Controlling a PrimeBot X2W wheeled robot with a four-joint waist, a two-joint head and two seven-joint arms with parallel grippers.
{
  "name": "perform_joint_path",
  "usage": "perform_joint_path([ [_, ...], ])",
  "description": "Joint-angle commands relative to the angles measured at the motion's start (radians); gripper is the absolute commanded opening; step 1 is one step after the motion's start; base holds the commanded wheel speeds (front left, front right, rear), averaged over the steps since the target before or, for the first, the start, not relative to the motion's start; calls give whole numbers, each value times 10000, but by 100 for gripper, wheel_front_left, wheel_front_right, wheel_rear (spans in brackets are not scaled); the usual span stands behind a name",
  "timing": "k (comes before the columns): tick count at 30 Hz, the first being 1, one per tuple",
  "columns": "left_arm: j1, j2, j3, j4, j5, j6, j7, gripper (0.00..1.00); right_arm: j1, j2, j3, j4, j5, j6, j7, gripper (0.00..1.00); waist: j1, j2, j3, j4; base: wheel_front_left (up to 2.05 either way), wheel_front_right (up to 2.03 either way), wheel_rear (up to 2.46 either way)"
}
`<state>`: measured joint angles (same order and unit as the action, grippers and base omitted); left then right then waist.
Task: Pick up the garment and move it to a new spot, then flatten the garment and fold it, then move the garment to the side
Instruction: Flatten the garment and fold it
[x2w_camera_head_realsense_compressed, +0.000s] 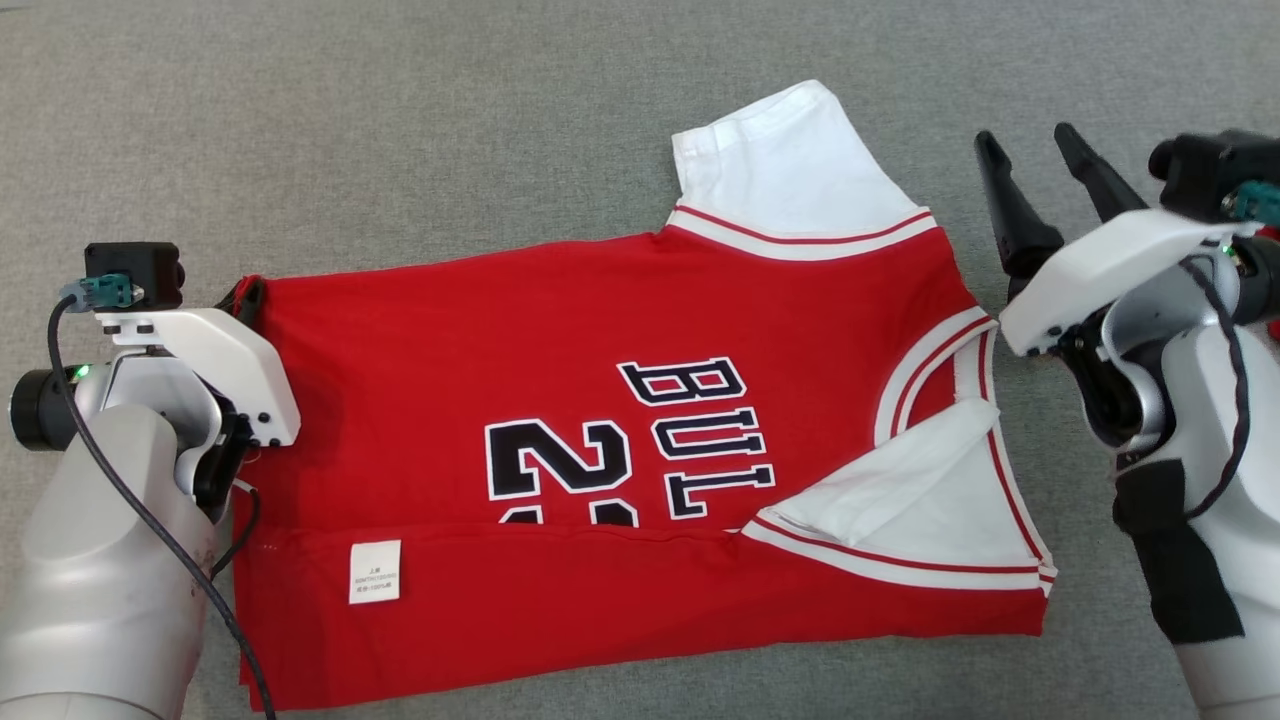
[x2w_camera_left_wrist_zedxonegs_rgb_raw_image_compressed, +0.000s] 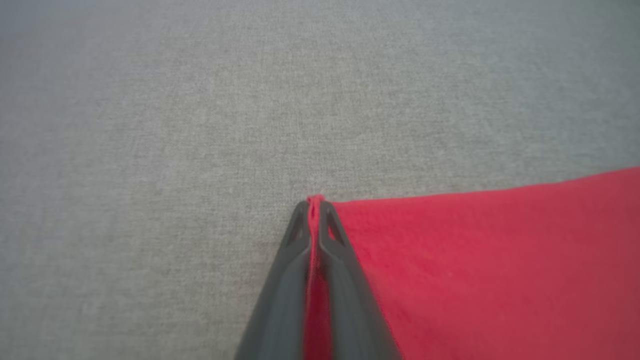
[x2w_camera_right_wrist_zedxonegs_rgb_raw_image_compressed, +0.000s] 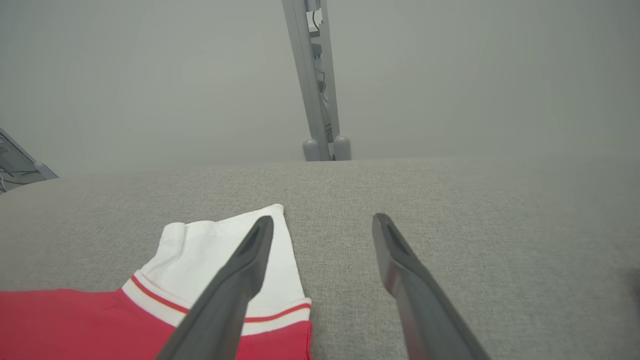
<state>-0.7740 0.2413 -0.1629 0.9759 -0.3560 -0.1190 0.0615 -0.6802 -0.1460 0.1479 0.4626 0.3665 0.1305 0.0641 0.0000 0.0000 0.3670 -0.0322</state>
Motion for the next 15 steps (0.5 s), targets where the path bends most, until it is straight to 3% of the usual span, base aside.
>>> perform_joint_path([
  [1, -158, -20, -44, -14, -24, -14, -56, 0, -362, -102, 66, 157, 263, 5, 166, 100, 0, 0, 115, 132, 0, 0, 0],
  [8, -372, -270, -319, -144, -45, -41, -171, 0, -2009, -298, 736, 1638, 1136, 6, 845, 100, 0, 0, 629, 528, 0, 0, 0],
  [15, -600, -562, -642, -222, -75, -56, -255, 0, -3620, -521, 1398, 3436, 1609, 6, 740, 100, 0, 0, 1210, 1124, 0, 0, 0],
])
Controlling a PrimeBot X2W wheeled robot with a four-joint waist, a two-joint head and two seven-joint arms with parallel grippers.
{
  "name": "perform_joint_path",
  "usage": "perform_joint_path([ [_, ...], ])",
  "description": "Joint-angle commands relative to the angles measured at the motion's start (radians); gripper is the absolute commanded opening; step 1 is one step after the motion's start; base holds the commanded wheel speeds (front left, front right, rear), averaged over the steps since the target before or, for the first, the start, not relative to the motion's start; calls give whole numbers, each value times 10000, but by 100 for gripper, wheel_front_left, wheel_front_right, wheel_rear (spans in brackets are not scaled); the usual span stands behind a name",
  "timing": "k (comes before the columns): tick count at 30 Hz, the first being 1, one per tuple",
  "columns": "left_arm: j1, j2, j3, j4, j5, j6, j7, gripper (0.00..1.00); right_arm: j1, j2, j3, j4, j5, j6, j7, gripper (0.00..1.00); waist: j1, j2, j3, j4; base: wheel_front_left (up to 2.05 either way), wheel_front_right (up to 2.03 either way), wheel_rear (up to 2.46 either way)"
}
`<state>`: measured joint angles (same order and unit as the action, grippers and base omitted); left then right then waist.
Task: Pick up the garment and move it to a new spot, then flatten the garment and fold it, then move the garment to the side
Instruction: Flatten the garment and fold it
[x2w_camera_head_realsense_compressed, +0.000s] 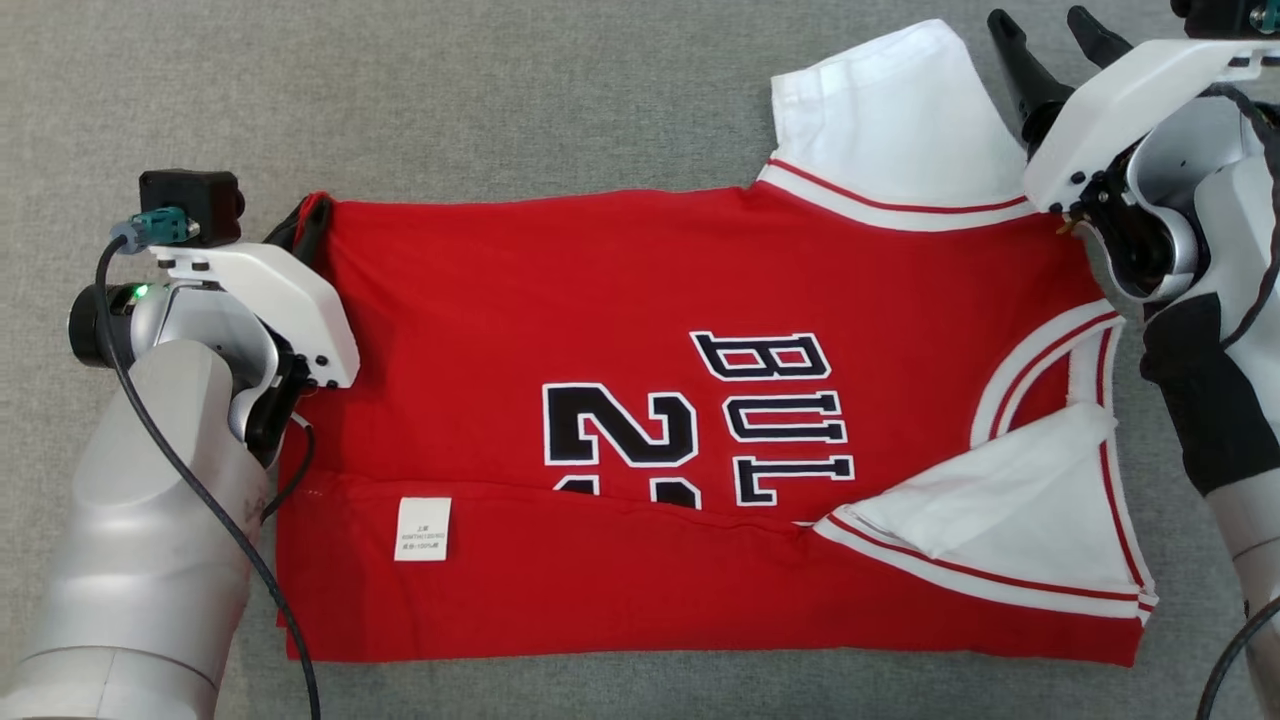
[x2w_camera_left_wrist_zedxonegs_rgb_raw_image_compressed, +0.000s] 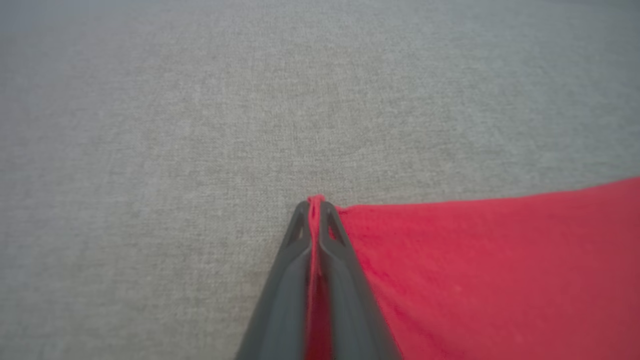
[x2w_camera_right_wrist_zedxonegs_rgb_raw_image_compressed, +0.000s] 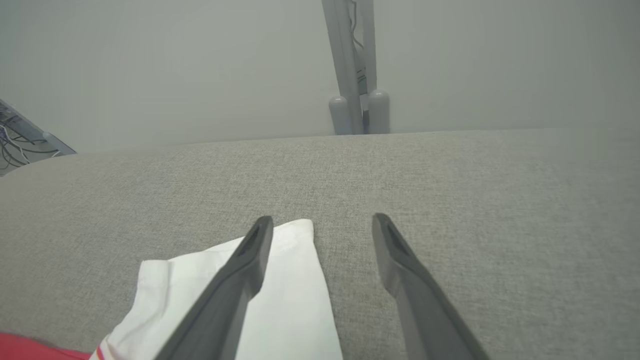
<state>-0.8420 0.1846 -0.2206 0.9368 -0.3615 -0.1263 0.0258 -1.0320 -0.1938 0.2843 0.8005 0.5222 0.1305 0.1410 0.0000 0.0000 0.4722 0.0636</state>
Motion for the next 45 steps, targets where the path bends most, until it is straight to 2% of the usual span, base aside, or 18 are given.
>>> perform_joint_path([
  [1, 48, -23, -106, 167, -23, 15, 89, 0, -281, -63, 83, 270, 116, 6, -20, 100, 0, 0, 219, 231, 0, 0, 0],
  [16, -444, -440, -607, 423, -261, 2, -54, 0, -1881, -407, 1452, 2370, 479, 7, -35, 100, 0, 0, 767, 857, 0, 0, 0],
  [25, -603, -482, -859, 637, -387, -12, -235, 0, -2111, -353, 2066, 2845, 800, 5, -9, 100, 0, 0, 849, 915, 0, 0, 0],
  [26, -627, -485, -887, 662, -409, -13, -254, 0, -2137, -357, 2142, 2878, 844, 5, 24, 92, 0, 0, 857, 915, 0, 0, 0],
  [27, -668, -485, -939, 721, -433, -15, -285, 0, -2159, -363, 2338, 2927, 932, 7, 98, 32, 0, 0, 874, 910, 0, 0, 0],
  [28, -680, -483, -966, 747, -455, -16, -309, 0, -2152, -378, 2404, 2939, 992, 5, 91, 0, 0, 0, 879, 906, 0, 0, 0],
  [45, -889, -284, -1200, 1127, -777, -21, -991, 0, -2098, -720, 3370, 2620, 2054, 3, -679, 0, 0, 0, 696, 757, 0, 0, 0],
])
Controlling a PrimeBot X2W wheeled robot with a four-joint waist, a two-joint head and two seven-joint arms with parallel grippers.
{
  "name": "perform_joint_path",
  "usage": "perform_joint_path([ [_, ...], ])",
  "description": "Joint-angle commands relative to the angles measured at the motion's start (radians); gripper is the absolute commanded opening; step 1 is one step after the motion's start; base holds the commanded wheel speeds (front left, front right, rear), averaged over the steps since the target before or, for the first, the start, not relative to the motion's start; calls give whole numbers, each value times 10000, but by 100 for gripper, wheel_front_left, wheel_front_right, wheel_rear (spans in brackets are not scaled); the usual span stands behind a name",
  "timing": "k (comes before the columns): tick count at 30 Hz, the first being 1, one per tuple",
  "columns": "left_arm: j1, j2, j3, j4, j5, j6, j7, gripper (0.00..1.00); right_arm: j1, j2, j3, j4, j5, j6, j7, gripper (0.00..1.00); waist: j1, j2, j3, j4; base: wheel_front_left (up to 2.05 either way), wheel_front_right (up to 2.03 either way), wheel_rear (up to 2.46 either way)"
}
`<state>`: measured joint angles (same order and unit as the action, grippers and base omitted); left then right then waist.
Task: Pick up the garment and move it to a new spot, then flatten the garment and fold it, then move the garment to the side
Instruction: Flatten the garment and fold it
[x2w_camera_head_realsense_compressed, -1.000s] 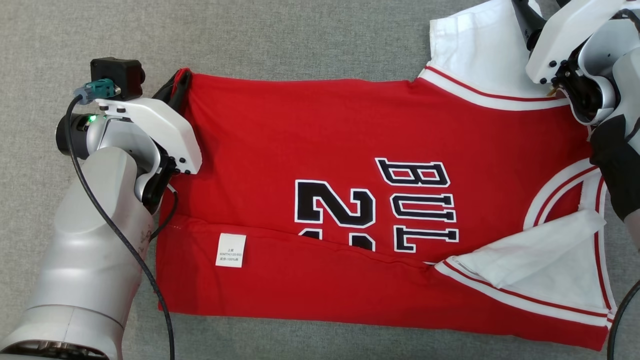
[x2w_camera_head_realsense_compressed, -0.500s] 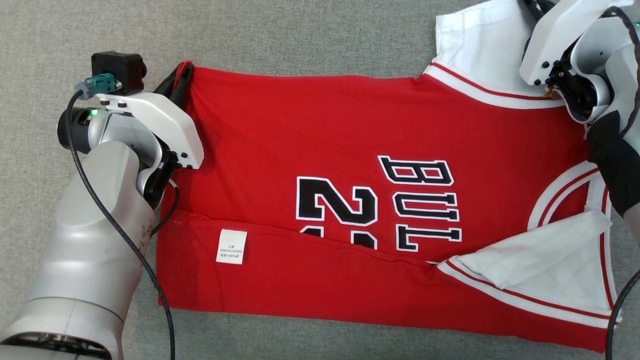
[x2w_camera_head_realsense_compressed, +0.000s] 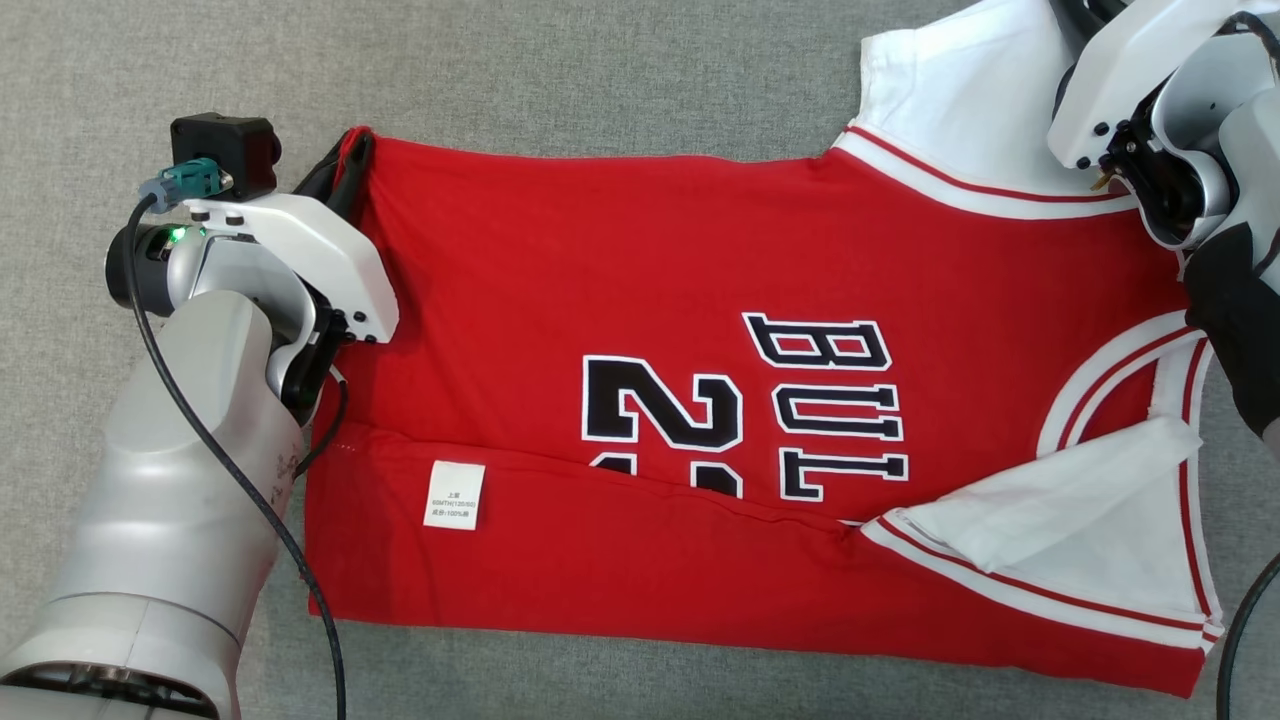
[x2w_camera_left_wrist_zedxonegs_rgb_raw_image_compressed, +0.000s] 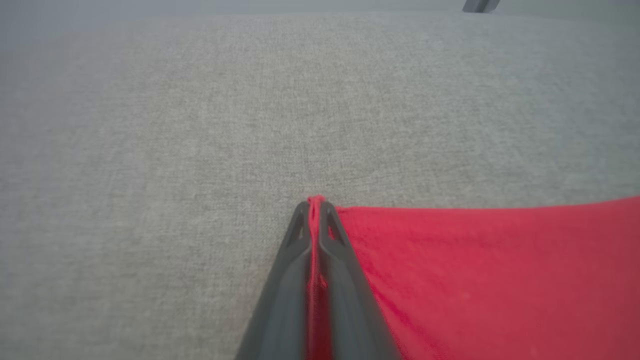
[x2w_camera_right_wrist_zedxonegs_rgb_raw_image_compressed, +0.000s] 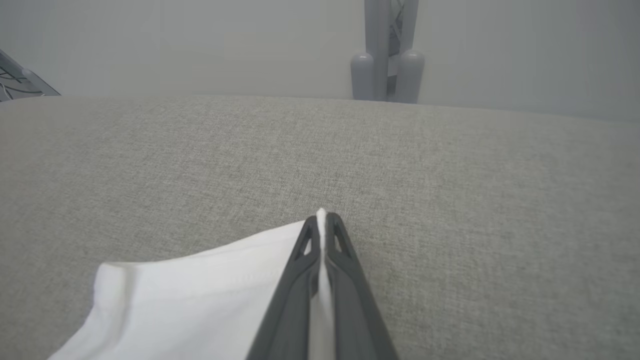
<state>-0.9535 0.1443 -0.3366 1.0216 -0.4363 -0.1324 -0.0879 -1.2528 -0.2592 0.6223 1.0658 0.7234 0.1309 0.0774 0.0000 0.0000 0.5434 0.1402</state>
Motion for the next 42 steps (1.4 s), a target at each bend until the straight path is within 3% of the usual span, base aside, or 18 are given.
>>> perform_joint_path([
  [1, 222, 132, -43, 292, -38, 40, 79, 0, 137, -90, 40, -64, 113, 0, -125, 0, 0, 0, -55, -26, 0, 0, 0],
  [22, 503, 398, -609, 348, 168, 34, -629, 0, 1368, -798, 1555, -1901, 1746, 1, -1146, 0, 0, 0, -1283, -440, 0, 0, 0],
  [42, 1837, 785, -1438, -335, 579, 192, -570, 0, 3389, -1535, 2238, -3621, 2491, 1, -1022, 0, 0, 0, -2696, -582, 0, 0, 0],
])
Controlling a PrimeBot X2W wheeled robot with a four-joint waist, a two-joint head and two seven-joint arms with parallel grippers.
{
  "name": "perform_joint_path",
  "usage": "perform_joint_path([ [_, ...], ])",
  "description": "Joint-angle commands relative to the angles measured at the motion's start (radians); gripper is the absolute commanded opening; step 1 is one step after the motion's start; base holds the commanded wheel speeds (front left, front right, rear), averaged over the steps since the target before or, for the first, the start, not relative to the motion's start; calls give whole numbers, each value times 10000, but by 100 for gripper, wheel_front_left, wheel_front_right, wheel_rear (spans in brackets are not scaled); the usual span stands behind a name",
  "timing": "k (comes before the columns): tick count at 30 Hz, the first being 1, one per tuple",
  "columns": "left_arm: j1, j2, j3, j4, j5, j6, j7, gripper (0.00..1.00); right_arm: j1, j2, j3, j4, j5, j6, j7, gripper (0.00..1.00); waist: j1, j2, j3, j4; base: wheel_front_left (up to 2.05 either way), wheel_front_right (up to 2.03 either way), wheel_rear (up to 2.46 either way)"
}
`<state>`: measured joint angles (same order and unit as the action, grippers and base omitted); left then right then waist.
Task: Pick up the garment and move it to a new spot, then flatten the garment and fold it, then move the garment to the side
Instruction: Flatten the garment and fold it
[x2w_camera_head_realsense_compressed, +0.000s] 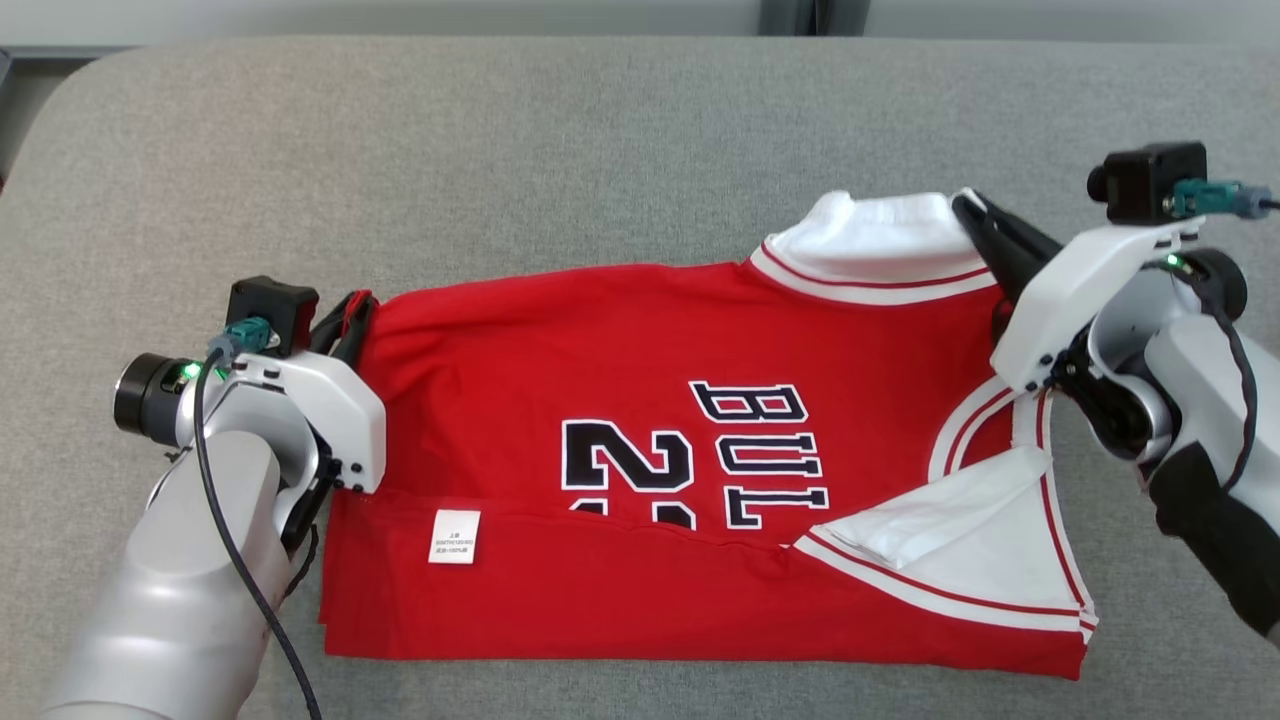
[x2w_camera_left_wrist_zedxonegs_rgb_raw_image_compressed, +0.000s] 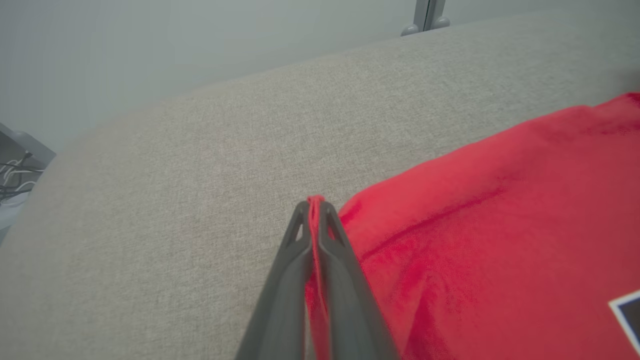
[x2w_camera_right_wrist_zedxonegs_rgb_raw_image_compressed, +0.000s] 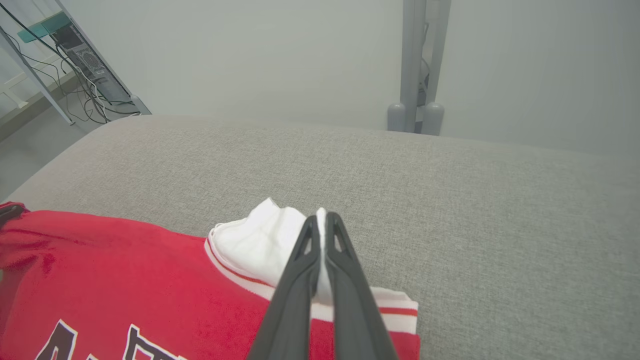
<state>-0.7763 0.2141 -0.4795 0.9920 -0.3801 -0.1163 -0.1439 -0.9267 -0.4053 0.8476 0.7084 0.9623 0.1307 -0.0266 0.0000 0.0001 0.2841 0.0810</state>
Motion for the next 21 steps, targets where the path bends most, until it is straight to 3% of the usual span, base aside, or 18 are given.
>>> perform_joint_path([
  [1, 146, 122, -38, -98, 22, 33, 15, 0, 269, -98, -38, -150, 133, 3, 66, 0, 0, -1, -182, 11, 0, 0, 0],
  [14, 1372, 621, -517, -1107, 277, 332, 277, 0, 2045, -353, -574, -1337, -186, 3, 713, 0, 0, -1, -978, -148, 0, 0, 0],
  [21, 2130, 1098, -1179, -2419, 824, 654, 757, 0, 3297, -705, -1592, -2805, -833, 3, 1718, 0, 0, -1, -1245, -133, 0, 0, 0],
])
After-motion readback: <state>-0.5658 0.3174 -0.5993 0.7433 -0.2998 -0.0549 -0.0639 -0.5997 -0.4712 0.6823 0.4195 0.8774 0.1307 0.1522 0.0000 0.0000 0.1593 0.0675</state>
